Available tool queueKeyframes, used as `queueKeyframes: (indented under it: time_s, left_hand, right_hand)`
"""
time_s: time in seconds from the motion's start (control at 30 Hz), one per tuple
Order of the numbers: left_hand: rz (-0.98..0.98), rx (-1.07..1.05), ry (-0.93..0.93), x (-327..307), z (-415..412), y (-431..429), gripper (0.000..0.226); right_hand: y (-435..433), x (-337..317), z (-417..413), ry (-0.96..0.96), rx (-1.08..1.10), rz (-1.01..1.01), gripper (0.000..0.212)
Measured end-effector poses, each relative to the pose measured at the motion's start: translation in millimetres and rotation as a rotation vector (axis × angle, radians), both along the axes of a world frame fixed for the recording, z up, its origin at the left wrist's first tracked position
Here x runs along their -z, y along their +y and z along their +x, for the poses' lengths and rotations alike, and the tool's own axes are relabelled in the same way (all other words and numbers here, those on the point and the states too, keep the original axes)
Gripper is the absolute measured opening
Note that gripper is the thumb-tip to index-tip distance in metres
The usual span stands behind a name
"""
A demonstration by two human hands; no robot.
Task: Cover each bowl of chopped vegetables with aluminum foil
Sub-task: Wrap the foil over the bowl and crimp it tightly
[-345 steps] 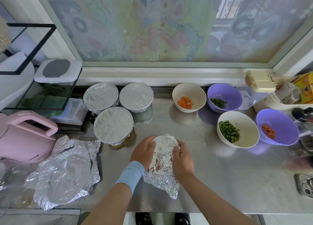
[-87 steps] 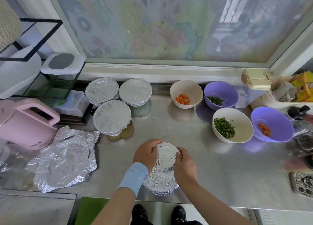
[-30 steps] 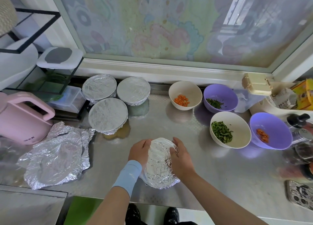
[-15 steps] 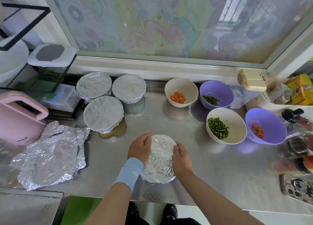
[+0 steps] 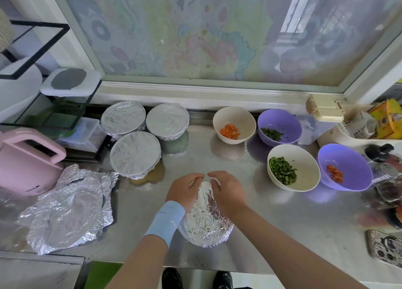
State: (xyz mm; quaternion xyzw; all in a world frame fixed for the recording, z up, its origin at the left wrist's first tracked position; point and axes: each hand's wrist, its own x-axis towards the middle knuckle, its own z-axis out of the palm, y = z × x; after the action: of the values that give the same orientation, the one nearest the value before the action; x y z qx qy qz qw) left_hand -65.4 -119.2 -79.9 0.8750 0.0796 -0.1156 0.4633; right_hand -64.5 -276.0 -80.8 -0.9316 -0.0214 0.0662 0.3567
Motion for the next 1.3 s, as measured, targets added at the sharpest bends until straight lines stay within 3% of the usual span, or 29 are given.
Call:
queueKeyframes:
  time_s: [0.3, 0.7, 0.87, 0.97, 1.1, 1.3]
  left_hand:
    - [-0.024, -0.053, 0.045, 10.4, -0.2, -3.9, 0.015]
    - [0.042, -0.16, 0.071, 3.7, -11.7, -5.3, 0.019]
    - [-0.064, -0.054, 0.045, 1.2, -4.5, -11.0, 0.047]
    - [-0.09, -0.094, 0.069, 4.0, -8.9, -13.3, 0.041]
    - [-0.062, -0.103, 0.022, 4.5, -12.9, -13.7, 0.013]
    - [0.046, -0.22, -0.021, 10.5, -22.7, -23.5, 0.017]
  right_hand:
    - [3.4, 5.6, 4.4, 0.239, 0.203, 0.228, 0.011]
    - [-3.5, 7.6, -0.7, 0.183, 0.283, 0.248, 0.008]
    - [-7.5, 14.2, -1.4, 0.217, 0.254, 0.233, 0.013]
    - [-10.1, 17.6, -5.1, 0.205, 0.237, 0.252, 0.016]
    - [-10.2, 18.9, -6.5, 0.182, 0.214, 0.246, 0.016]
    - [-9.5, 14.3, -3.4, 0.09, 0.07, 0.09, 0.018]
